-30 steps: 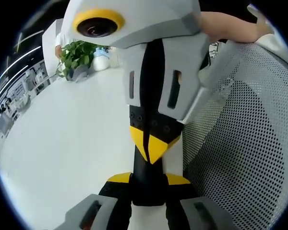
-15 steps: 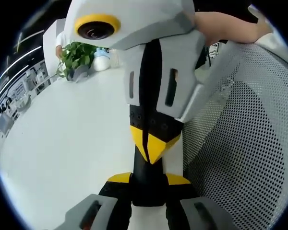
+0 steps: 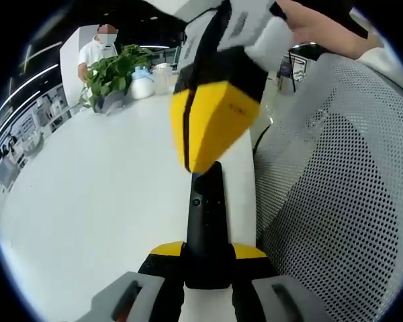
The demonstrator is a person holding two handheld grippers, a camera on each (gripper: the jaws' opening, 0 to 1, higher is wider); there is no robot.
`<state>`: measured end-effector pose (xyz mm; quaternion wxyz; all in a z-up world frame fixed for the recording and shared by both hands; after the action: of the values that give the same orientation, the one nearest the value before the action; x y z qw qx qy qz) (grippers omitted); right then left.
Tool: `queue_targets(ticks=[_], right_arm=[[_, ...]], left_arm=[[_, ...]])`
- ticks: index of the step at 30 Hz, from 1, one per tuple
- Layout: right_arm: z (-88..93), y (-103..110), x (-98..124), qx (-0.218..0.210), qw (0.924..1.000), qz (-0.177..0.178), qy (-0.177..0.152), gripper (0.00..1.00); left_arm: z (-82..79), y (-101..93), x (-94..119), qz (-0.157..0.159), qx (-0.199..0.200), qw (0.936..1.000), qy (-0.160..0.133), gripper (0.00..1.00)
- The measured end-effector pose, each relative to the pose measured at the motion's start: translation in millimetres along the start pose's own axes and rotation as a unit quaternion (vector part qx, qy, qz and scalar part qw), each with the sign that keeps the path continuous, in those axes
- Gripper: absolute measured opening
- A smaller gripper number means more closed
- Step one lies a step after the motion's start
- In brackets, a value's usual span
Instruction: Press the specified remote control buttons in sequence, fully releasing each button before pressing the next.
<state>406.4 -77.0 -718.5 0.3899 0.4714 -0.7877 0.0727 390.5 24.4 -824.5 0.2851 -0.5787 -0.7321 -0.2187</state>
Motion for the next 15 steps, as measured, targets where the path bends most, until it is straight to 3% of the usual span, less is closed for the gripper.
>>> queue_targets(ticks=[1, 6, 9, 15], right_arm=[[-4.7, 2.0, 7.9, 0.002, 0.9995, 0.007, -0.031, 0.00], [-11.9, 12.1, 31.9, -0.003, 0.9928, 0.039, -0.114, 0.00], [-14.4, 16.7, 44.1, 0.018, 0.9854, 0.066, -0.156, 0.00], [-19.6, 19.9, 66.1, 0.012, 0.9700, 0.109, -0.217, 0.00]], left_arm=[[0.0, 0.0, 0.0, 0.000, 0.000, 1.0000, 0.000, 0.25], [-0.9, -1.2, 0.7, -0.002, 0.002, 1.0000, 0.002, 0.25], [-1.0, -1.4, 0.9, -0.003, 0.002, 1.0000, 0.002, 0.25], [-1.3, -2.1, 1.5, -0.003, 0.003, 1.0000, 0.002, 0.25]])
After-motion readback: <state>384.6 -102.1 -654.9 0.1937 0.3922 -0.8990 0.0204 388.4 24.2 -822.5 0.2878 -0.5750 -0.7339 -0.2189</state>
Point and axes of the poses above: the point that each gripper's makers call its tool centre point, and the gripper's own axes: x roughly backward along the fingers, y roughly to its left, z roughly out of its underside, the point moved 7 cm from there along x, roughly backward along the fingers, and after that the axes turned 5 degrees about -y, right-handed, at the moved point
